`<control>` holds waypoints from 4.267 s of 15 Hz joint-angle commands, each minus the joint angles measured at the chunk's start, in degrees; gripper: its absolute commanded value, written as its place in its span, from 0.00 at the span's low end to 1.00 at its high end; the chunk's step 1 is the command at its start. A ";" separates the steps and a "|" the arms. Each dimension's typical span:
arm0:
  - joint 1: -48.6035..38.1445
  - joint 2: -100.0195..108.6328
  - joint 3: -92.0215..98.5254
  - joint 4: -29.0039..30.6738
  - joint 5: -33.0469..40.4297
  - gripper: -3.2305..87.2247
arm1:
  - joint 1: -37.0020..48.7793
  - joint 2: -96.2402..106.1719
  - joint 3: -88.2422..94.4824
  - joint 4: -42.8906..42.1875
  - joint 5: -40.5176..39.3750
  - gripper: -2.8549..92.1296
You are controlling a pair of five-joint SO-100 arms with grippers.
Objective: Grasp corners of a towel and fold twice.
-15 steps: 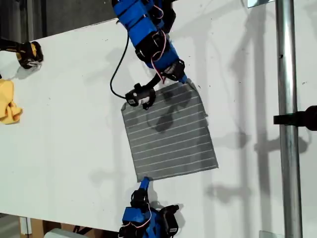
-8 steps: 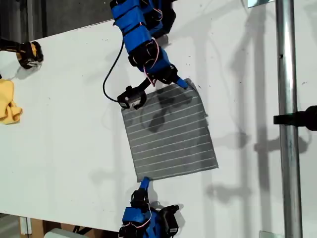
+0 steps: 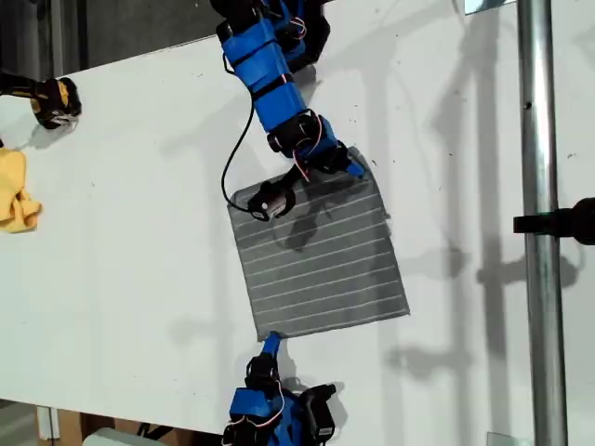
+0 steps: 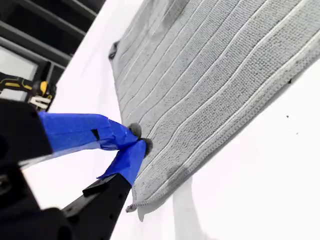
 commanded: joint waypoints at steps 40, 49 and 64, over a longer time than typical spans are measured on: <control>39.90 -92.46 -88.42 3.78 -2.90 0.02 | 3.69 -8.79 3.60 -16.00 -1.58 0.03; 40.08 -95.54 -76.29 -5.71 -2.99 0.38 | 2.64 -7.82 3.52 -15.12 -1.67 0.03; 45.44 -127.18 -88.07 -14.94 -19.69 0.34 | 3.60 -7.29 3.87 -15.12 -3.25 0.03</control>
